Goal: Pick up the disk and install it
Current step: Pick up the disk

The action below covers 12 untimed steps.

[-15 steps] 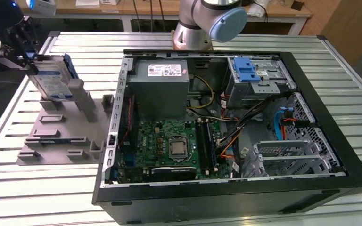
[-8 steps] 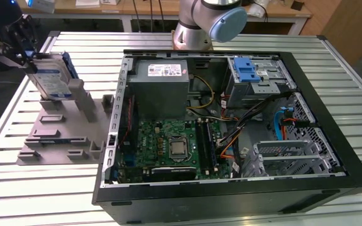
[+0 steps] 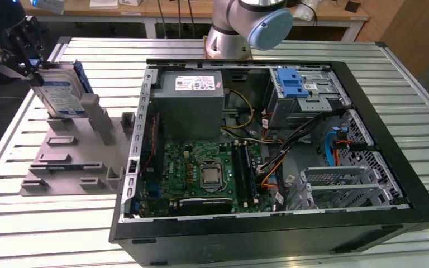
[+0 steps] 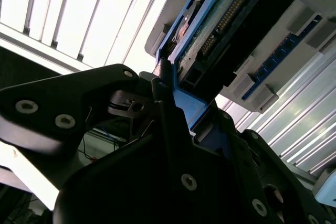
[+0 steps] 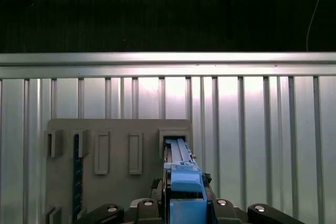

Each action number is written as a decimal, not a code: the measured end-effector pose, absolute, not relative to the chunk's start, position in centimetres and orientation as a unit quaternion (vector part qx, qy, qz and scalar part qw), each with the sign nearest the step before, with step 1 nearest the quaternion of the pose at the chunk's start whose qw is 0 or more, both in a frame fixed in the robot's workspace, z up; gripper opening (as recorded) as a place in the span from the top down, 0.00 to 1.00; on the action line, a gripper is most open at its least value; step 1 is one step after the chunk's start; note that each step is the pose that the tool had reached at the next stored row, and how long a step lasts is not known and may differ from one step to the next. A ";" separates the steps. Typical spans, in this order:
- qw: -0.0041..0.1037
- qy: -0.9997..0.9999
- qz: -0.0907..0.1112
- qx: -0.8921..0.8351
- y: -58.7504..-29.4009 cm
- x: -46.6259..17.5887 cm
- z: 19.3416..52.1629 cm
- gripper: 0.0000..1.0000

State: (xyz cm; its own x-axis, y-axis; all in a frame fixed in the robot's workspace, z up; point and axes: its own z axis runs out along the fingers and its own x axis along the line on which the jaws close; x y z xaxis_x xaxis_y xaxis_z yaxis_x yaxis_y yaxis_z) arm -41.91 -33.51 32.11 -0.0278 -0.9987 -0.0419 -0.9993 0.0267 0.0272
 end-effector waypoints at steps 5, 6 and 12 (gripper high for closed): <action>0.006 0.716 0.024 -0.697 -33.5 -41.9 32.2 0.64; 0.006 0.716 0.024 -0.697 -33.5 -41.9 32.2 0.64; 0.006 0.716 0.024 -0.697 -33.5 -41.9 32.3 0.64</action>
